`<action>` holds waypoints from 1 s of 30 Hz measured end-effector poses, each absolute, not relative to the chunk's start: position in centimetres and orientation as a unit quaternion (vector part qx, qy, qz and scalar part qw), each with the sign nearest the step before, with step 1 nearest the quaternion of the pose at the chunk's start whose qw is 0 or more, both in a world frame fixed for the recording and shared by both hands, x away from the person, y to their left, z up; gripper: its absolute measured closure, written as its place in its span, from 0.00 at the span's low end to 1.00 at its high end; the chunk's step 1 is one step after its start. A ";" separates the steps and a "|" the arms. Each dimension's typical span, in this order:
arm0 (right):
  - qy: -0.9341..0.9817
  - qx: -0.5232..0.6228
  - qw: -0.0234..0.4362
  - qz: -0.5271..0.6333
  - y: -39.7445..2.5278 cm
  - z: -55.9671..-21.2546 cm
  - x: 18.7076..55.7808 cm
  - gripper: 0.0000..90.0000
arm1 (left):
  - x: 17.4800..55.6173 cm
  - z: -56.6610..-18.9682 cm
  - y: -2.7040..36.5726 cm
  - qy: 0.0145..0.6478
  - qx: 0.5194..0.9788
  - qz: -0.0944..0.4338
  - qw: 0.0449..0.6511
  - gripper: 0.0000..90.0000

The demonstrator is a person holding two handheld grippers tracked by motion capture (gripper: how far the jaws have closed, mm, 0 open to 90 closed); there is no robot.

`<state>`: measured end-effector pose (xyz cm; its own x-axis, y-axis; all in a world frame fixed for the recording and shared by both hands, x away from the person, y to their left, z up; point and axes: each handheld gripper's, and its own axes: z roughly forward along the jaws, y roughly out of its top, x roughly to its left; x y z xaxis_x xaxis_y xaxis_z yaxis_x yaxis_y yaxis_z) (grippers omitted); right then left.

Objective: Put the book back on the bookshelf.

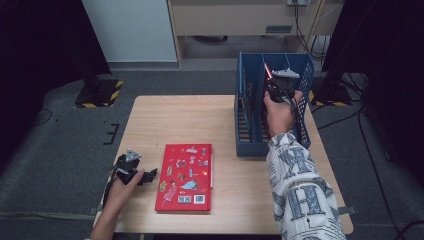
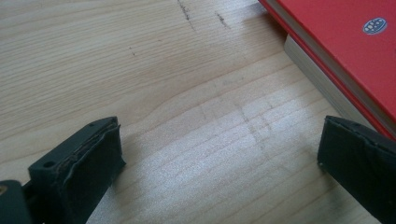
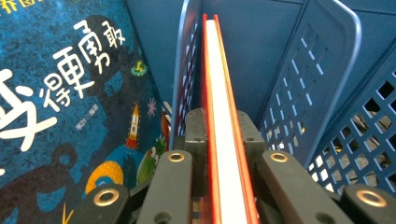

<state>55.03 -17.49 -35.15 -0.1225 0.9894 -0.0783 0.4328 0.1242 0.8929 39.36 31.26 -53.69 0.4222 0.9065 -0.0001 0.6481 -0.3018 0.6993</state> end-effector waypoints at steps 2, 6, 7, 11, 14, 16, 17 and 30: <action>0.650 0.546 0.375 0.372 -17.4 -35.2 55.1 0.88 | 39.4 -53.7 31.3 0.497 0.781 0.203 0.318 0.00; 0.649 0.544 0.377 0.374 -17.1 -35.3 55.0 0.88 | 39.4 -53.7 31.3 0.497 0.781 0.203 0.319 0.00; 0.648 0.544 0.378 0.376 -17.1 -35.4 55.0 0.87 | 39.4 -53.7 31.3 0.497 0.782 0.203 0.318 0.00; 0.647 0.540 0.370 0.390 -17.1 -35.4 54.8 0.83 | 39.4 -53.7 31.3 0.494 0.784 0.202 0.316 0.00; 0.649 0.531 0.368 0.402 -17.2 -35.1 54.5 0.78 | 39.4 -53.7 31.3 0.494 0.784 0.202 0.316 0.00; 0.649 0.530 0.364 0.408 -17.3 -34.8 54.2 0.74 | 39.4 -53.7 31.3 0.494 0.784 0.202 0.316 0.00; 0.646 0.530 0.364 0.412 -17.3 -34.7 54.0 0.71 | 39.4 -53.7 31.3 0.494 0.784 0.202 0.316 0.00; 0.651 0.522 0.350 0.426 -17.3 -34.8 52.4 0.65 | 39.4 -53.7 31.3 0.493 0.785 0.202 0.316 0.00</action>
